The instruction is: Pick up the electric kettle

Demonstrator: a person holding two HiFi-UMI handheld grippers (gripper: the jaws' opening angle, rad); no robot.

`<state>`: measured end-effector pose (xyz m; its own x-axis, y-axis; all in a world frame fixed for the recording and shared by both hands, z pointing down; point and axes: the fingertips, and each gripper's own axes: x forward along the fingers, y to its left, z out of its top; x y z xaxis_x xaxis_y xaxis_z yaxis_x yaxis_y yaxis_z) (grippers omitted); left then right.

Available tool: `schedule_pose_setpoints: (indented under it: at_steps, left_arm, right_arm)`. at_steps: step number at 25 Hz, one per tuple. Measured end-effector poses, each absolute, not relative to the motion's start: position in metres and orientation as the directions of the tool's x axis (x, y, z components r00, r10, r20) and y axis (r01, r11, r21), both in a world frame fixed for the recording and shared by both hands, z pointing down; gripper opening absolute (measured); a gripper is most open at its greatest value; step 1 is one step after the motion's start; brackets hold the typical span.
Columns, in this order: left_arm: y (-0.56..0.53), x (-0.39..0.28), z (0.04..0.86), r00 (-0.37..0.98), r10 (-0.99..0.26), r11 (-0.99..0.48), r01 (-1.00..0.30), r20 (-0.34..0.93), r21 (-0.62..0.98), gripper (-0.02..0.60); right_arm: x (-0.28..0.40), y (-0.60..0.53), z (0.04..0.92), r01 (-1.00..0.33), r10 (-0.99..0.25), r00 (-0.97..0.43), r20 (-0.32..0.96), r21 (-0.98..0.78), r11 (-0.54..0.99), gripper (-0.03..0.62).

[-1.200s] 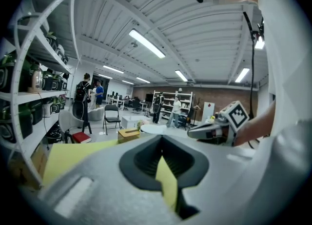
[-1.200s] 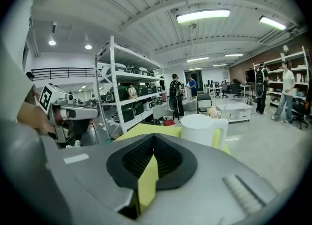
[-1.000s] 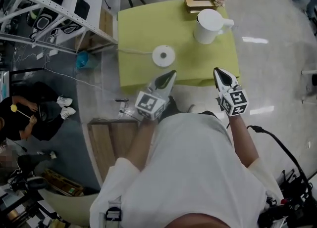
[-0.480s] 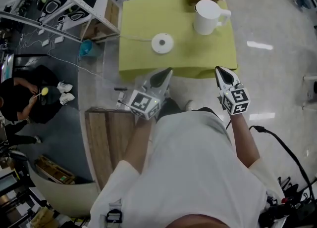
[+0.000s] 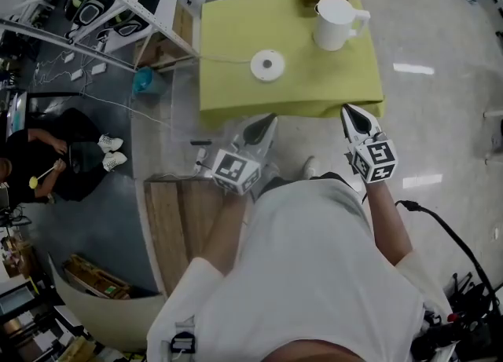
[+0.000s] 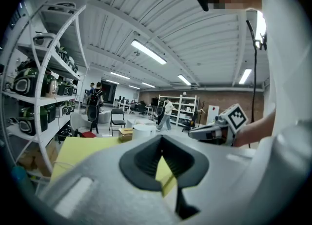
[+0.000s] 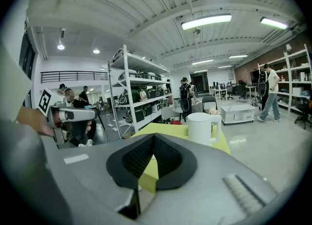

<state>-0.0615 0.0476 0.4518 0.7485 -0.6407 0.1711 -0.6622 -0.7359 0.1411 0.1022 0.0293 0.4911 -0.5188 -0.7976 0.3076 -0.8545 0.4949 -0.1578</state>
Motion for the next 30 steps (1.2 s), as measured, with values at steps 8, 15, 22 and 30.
schedule_pose_setpoints:
  at_steps: [8,15,22,30]
  left_arm:
    - [0.055,-0.092,0.452,0.750,-0.630,-0.740,-0.659,0.203,0.137,-0.002]
    - [0.056,-0.095,0.452,0.766,-0.609,-0.759,-0.638,0.205,0.131,-0.002]
    - [0.056,-0.094,0.448,0.776,-0.600,-0.768,-0.627,0.195,0.129,-0.001]
    - [0.056,-0.091,0.450,0.777,-0.598,-0.769,-0.626,0.196,0.132,0.000]
  right_arm:
    - [0.071,0.044,0.478,-0.861,-0.816,-0.509,0.274,-0.163,0.482,0.005]
    - [0.064,0.049,0.469,-0.859,-0.821,-0.512,0.253,-0.152,0.489,0.003]
    - [0.063,0.053,0.467,-0.861,-0.824,-0.508,0.251,-0.155,0.484,0.003]
    - [0.062,0.051,0.462,-0.848,-0.812,-0.531,0.243,-0.157,0.507,0.003]
